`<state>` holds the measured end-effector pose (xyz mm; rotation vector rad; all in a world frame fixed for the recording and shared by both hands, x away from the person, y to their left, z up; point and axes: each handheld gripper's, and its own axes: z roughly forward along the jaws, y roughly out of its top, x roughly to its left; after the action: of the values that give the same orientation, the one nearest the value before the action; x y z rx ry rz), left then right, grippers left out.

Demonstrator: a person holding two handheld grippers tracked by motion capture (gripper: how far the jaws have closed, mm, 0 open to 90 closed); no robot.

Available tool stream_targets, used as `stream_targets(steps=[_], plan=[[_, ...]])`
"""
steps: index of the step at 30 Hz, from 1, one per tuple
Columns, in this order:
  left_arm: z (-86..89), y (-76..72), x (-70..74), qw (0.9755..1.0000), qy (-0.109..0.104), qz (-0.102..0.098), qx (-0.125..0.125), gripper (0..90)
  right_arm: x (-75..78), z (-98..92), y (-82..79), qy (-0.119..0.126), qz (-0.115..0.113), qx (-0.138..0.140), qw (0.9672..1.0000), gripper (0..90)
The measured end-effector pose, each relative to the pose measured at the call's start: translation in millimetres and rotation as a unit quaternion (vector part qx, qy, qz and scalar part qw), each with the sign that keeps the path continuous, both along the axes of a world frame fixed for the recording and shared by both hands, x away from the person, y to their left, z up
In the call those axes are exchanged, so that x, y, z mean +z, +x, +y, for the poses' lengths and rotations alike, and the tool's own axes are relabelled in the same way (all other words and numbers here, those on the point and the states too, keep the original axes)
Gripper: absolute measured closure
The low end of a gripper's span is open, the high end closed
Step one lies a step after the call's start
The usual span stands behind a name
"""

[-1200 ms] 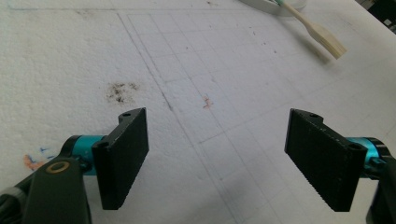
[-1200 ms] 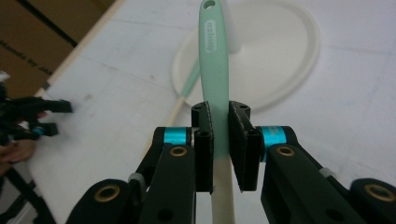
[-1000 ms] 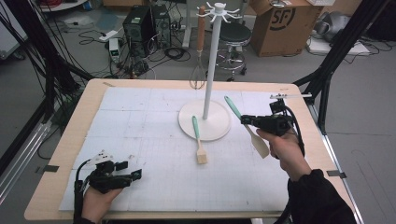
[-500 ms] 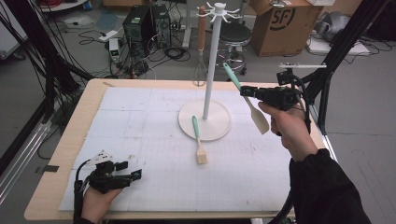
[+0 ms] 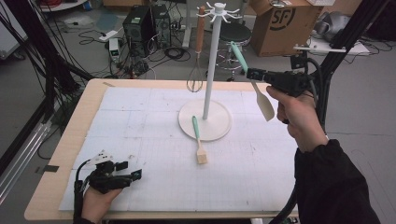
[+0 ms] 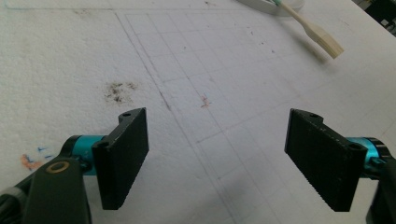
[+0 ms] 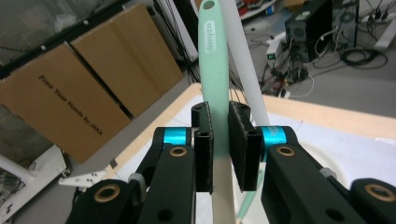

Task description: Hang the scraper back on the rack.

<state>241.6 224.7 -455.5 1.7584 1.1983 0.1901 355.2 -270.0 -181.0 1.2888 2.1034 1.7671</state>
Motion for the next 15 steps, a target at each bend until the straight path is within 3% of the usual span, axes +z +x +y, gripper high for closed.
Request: stream_targets(steps=[15], plan=[[0.4,0.2,0.0,1.0000,0.000,0.000,0.000,22.3,25.4,-5.9,1.7,0.033,-0.025,-0.008,0.9991,80.8]])
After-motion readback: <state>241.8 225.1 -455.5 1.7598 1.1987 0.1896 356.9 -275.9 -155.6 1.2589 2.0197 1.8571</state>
